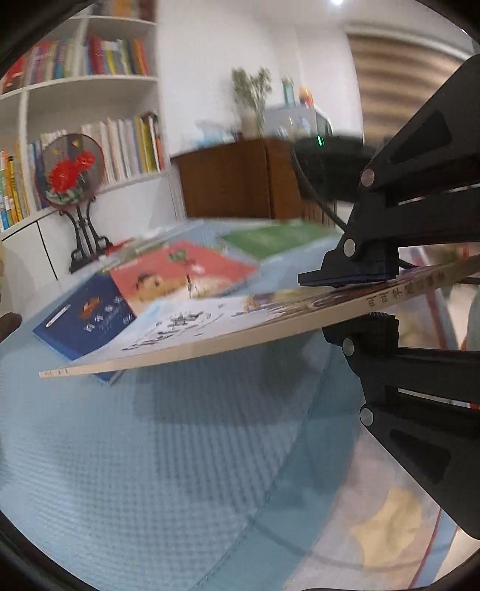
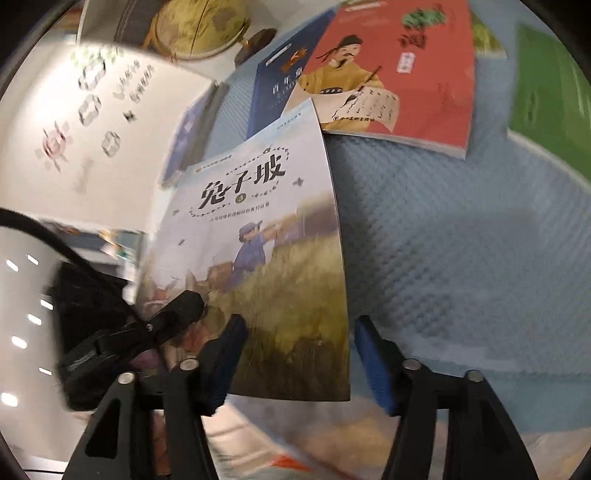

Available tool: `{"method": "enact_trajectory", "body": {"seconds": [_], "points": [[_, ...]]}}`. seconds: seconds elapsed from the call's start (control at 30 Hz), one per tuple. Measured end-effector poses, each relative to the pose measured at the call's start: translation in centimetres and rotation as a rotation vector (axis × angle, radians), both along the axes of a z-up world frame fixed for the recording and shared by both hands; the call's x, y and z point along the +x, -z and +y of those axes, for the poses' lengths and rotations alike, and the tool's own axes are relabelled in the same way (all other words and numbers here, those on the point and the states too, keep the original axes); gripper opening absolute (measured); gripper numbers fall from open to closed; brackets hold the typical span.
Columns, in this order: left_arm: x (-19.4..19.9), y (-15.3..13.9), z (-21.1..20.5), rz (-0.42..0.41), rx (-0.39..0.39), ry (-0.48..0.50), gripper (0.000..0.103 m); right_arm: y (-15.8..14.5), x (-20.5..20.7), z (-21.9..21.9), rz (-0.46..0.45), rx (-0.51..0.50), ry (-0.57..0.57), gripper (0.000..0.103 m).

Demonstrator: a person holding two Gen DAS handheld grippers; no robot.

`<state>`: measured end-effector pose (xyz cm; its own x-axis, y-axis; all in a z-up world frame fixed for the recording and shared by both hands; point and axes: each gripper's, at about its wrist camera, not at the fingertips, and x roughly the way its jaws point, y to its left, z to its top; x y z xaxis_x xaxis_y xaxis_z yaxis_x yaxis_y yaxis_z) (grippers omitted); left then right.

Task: Organize books

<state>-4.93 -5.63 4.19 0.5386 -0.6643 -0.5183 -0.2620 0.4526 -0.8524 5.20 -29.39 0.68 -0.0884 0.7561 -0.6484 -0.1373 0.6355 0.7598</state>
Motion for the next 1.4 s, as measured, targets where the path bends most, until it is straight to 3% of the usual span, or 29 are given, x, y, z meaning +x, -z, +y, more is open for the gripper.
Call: {"method": "enact_trajectory", "body": {"seconds": [0.1, 0.2, 0.33, 0.5, 0.7, 0.87, 1.13, 1.4], "points": [[0.4, 0.1, 0.3, 0.004, -0.053, 0.001, 0.008, 1.2, 0.6, -1.3, 0.099, 0.126, 0.058, 0.067], [0.5, 0.7, 0.5, 0.021, -0.099, -0.015, 0.008, 2.2, 1.1, -0.9, 0.142, 0.183, 0.079, 0.067], [-0.1, 0.8, 0.8, 0.056, -0.053, -0.006, 0.008, 2.5, 1.3, 0.8, 0.130, 0.186, 0.077, 0.041], [-0.6, 0.0, 1.3, 0.109, 0.137, 0.034, 0.013, -0.1, 0.3, 2.8, -0.045, 0.033, -0.014, 0.032], [-0.7, -2.7, 1.0, 0.039, 0.353, 0.128, 0.013, -4.6, -2.4, 6.7, -0.339, -0.172, -0.146, 0.032], [-0.4, -4.7, 2.7, -0.013, 0.352, 0.154, 0.013, -7.5, -2.9, 8.3, -0.432, -0.183, -0.167, 0.032], [0.9, -7.5, 6.5, -0.070, 0.363, 0.160, 0.014, -10.9, -2.7, 11.6, -0.486, -0.179, -0.162, 0.034], [3.9, -10.5, 12.6, -0.140, 0.419, 0.138, 0.014, -13.7, 0.0, 18.4, -0.563, -0.134, -0.151, 0.033]]}}
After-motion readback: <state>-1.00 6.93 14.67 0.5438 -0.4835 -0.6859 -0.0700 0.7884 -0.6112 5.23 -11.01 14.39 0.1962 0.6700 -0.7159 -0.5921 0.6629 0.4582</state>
